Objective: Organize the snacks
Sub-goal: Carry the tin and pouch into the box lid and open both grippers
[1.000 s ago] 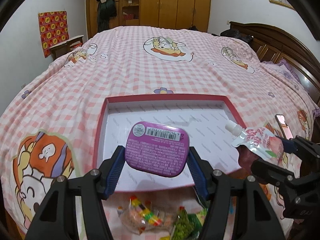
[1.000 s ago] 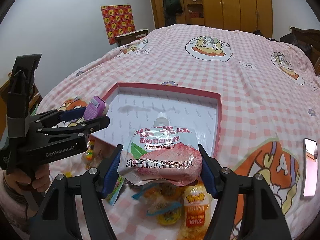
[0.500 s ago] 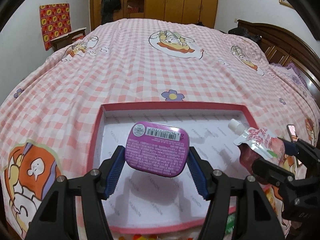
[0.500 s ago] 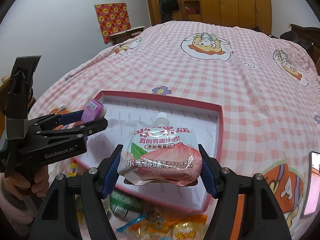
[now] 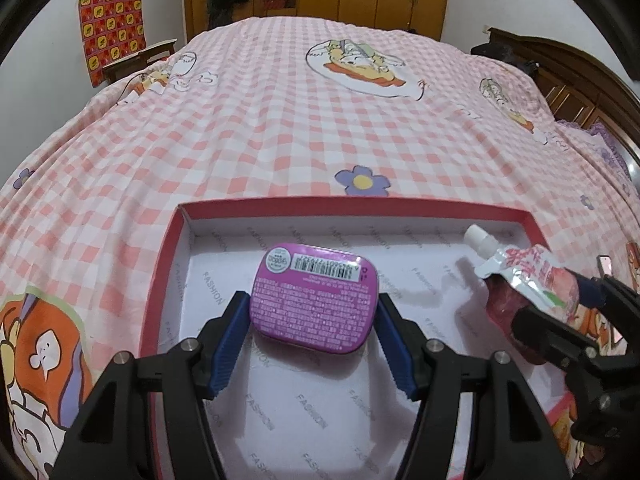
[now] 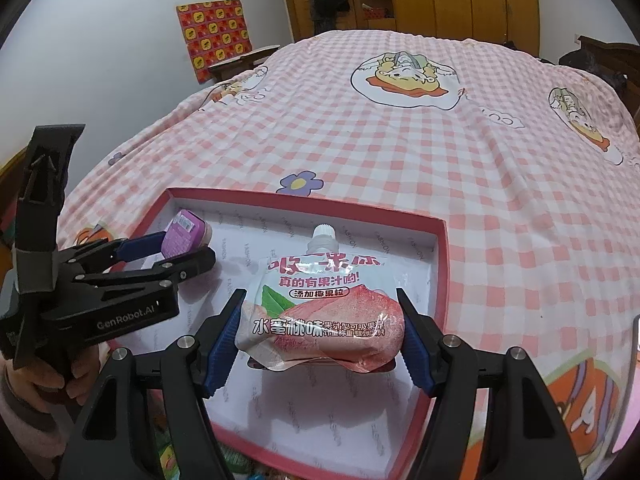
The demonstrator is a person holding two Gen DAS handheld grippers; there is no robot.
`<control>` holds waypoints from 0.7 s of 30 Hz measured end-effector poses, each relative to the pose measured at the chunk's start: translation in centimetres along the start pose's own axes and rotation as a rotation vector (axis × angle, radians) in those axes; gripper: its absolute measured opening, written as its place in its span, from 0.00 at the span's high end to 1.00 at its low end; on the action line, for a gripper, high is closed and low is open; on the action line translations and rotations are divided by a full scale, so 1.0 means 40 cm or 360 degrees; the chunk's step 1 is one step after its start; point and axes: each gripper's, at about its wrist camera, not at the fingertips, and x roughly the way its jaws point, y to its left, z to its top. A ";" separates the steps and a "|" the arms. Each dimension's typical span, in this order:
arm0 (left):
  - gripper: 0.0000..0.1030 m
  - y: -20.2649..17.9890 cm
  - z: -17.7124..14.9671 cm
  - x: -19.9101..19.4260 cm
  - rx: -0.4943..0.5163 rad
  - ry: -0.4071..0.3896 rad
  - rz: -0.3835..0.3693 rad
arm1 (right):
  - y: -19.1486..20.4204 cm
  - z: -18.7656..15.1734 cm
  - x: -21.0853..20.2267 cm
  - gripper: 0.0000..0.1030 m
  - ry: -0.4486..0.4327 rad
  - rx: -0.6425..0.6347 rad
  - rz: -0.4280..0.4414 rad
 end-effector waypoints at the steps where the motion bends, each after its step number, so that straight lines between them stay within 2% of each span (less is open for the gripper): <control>1: 0.36 0.002 0.000 0.005 -0.0006 0.0009 0.0004 | 0.001 0.002 0.004 0.31 -0.0001 -0.0002 0.0001; 10: 0.36 0.004 -0.004 0.022 0.0003 0.0004 0.0065 | -0.007 0.003 0.053 0.31 0.0023 -0.0009 -0.0027; 21: 0.35 -0.001 -0.003 0.024 0.0013 -0.0001 0.0075 | -0.009 -0.006 0.076 0.31 0.0044 -0.0028 -0.0031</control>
